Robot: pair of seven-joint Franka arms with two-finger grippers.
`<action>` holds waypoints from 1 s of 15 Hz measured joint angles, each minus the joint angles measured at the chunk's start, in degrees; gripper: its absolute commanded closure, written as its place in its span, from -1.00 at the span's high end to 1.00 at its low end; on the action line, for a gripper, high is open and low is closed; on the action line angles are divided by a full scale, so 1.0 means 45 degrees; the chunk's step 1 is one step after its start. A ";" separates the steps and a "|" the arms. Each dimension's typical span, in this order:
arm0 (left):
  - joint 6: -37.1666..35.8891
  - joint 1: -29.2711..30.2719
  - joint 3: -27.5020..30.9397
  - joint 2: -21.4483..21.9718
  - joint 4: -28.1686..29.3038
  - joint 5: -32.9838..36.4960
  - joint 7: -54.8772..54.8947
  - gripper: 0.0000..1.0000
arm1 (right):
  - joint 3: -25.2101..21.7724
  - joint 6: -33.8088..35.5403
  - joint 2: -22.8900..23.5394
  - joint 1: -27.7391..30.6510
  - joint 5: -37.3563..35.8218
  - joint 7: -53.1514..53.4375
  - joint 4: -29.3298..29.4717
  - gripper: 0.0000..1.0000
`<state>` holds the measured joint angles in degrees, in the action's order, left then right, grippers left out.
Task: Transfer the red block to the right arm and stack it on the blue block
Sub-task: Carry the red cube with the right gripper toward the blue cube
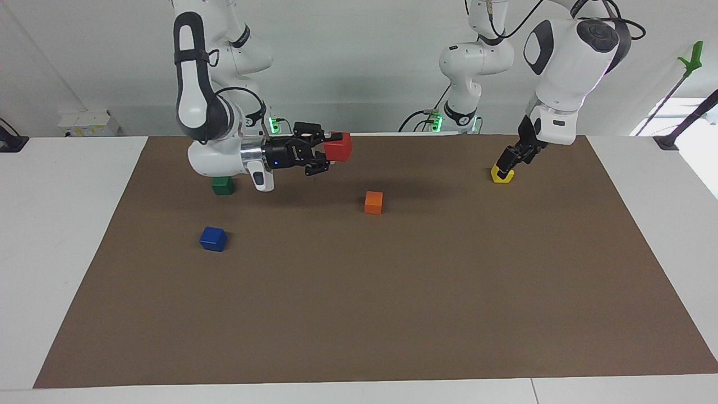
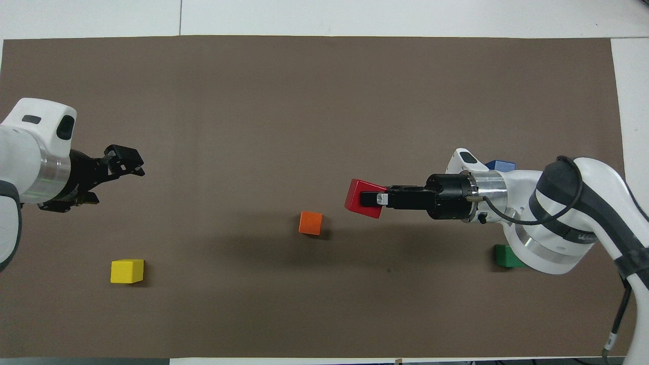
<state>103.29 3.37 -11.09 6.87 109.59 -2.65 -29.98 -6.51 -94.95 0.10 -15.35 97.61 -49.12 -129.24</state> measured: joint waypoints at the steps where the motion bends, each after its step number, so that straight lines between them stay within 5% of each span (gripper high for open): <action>1: -0.0164 0.0000 -0.0004 -0.0169 -0.0283 0.0071 0.0519 1.00 | -0.0002 -0.0366 -0.0203 0.0154 -0.1069 0.0522 0.0200 -1.00; 10: -0.0405 -0.0471 0.0021 -0.0577 -0.0521 0.0111 0.1139 1.00 | -0.0037 -0.0854 -0.0651 0.1665 -1.1534 0.4453 0.2425 -1.00; 15: -0.0215 -0.0603 0.0600 -0.0634 -0.0673 0.0113 0.2324 1.00 | -0.0080 -0.0611 -0.0859 0.2532 -1.5666 0.5039 0.2983 -1.00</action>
<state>102.32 0.65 -8.39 4.01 106.57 -2.14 -19.52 -6.87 -97.70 -3.77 -3.95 27.11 -26.45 -115.82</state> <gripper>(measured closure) 0.000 0.449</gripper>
